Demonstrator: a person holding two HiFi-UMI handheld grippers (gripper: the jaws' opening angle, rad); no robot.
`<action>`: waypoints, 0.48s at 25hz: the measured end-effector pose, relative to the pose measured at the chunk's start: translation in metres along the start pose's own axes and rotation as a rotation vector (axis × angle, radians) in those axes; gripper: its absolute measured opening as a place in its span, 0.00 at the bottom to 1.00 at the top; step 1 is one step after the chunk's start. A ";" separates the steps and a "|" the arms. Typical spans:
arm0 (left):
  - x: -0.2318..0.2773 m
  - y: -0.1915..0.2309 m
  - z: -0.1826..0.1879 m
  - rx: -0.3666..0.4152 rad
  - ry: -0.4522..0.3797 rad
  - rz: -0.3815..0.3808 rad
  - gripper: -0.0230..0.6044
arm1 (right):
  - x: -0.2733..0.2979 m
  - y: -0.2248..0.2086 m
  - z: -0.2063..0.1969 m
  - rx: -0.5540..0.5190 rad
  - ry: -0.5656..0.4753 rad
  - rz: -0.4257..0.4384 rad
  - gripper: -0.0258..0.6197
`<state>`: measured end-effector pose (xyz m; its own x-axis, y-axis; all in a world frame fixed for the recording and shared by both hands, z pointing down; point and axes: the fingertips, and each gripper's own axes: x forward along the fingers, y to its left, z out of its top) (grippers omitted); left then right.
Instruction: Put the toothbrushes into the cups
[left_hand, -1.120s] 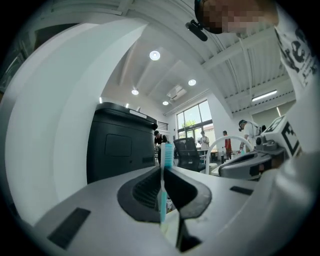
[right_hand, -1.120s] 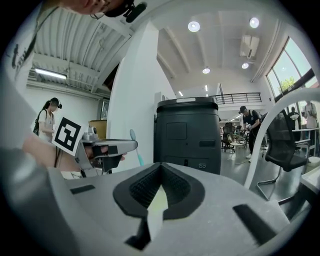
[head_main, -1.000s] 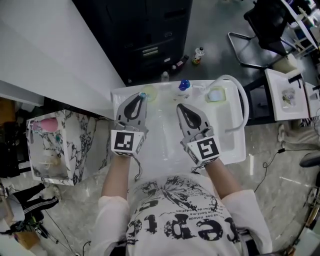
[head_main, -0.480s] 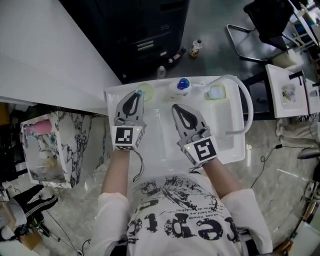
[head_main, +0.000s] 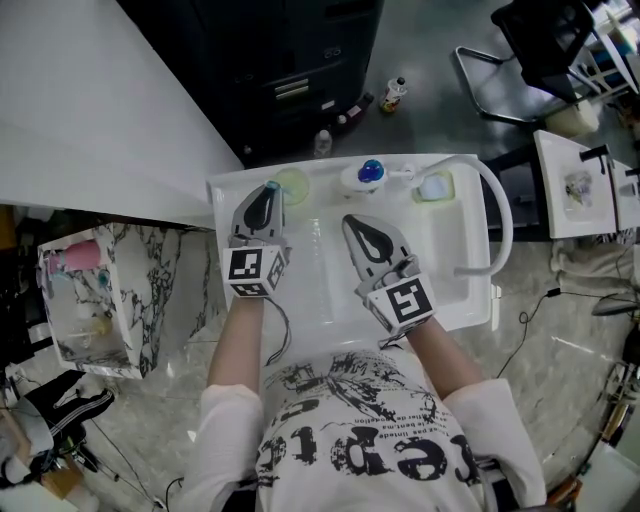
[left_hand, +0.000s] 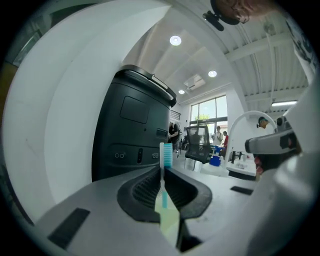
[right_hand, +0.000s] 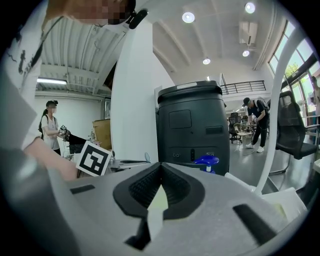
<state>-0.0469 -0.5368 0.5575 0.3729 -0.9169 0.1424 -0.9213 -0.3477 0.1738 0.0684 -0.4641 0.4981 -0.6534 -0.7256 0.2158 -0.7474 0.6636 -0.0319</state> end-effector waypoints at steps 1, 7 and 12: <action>0.000 0.002 0.000 -0.014 0.001 0.007 0.08 | 0.000 0.000 -0.001 -0.001 0.002 0.002 0.03; -0.001 0.013 -0.011 -0.069 0.042 0.045 0.08 | 0.002 0.002 -0.003 0.001 0.005 0.007 0.03; -0.003 0.017 -0.020 -0.123 0.062 0.073 0.40 | -0.001 0.002 -0.003 0.013 0.011 0.007 0.03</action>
<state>-0.0611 -0.5363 0.5795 0.3146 -0.9238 0.2182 -0.9274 -0.2501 0.2782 0.0677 -0.4613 0.5009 -0.6574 -0.7188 0.2264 -0.7444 0.6661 -0.0466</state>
